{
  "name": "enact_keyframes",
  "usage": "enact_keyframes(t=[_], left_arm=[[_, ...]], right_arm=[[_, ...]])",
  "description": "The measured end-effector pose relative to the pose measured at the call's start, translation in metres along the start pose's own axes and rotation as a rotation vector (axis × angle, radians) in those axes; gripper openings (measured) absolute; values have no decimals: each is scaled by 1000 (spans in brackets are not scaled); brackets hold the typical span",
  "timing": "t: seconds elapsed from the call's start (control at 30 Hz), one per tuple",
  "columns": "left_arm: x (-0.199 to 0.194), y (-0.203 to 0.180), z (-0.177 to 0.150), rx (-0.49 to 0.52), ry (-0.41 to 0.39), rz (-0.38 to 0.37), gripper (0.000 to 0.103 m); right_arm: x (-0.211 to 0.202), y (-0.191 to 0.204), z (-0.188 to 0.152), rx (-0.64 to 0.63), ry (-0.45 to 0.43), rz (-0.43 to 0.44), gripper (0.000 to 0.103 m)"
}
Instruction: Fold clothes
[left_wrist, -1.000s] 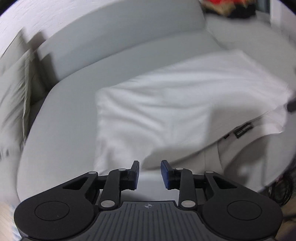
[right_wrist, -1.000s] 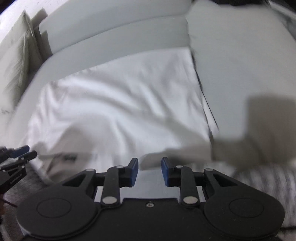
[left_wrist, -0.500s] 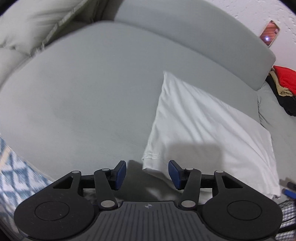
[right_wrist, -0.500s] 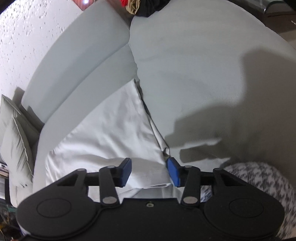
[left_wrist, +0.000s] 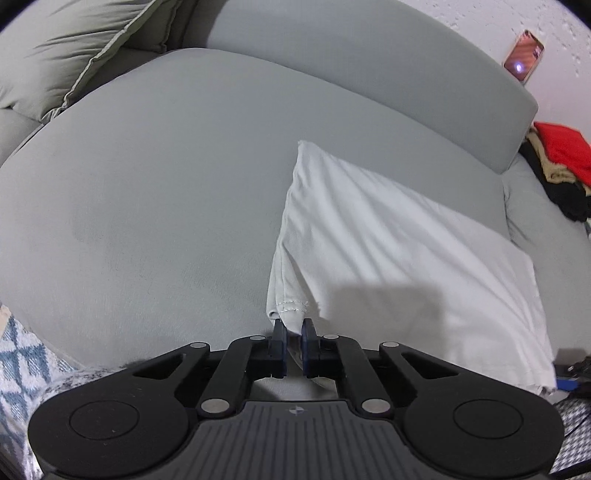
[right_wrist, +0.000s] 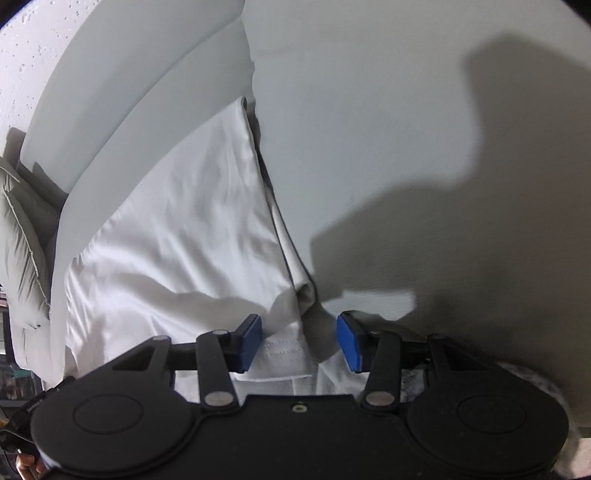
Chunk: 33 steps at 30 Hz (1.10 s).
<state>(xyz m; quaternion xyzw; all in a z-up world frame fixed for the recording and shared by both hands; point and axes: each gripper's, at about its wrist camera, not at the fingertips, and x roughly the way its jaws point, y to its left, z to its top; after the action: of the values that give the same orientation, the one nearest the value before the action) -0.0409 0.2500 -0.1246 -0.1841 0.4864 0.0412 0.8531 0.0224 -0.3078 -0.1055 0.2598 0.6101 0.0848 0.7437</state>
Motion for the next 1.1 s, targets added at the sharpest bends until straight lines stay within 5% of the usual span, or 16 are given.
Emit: enact_keyframes(t=[0.03, 0.07, 0.23, 0.33, 0.53, 0.6, 0.63, 0.67, 0.77, 0.83, 0.93, 1.1], left_arm=[[-2, 3, 1, -16, 4, -8, 5], [-3, 6, 2, -33, 8, -16, 5], [-21, 14, 8, -91, 15, -70, 5], [-26, 7, 9, -50, 32, -35, 5], [16, -13, -1, 115, 138, 176, 9], [14, -16, -5, 142, 125, 213, 17], [10, -17, -6, 150, 117, 223, 24], [3, -18, -7, 164, 104, 242, 28], [-29, -25, -13, 239, -31, 340, 30], [-45, -32, -12, 283, -135, 341, 28], [-45, -48, 4, 306, -232, 253, 28], [4, -94, 28, 357, -257, 117, 27]], right_arm=[[2, -1, -1, 16, 2, 8, 12], [-5, 1, -2, 20, -20, 19, 4], [-41, 11, -9, 28, -146, 74, 3], [-62, 17, -13, 34, -221, 107, 3], [-25, 28, -11, -86, -202, -108, 4], [-16, 28, -11, -90, -194, -161, 7], [-17, 28, -12, -92, -193, -158, 13], [-22, 29, -14, -91, -193, -140, 30], [-52, 38, -24, -154, -283, -140, 47], [-67, 45, -25, -169, -359, -99, 45], [-80, 58, -24, -178, -448, 6, 16], [-43, 106, -18, -272, -448, 202, 20]])
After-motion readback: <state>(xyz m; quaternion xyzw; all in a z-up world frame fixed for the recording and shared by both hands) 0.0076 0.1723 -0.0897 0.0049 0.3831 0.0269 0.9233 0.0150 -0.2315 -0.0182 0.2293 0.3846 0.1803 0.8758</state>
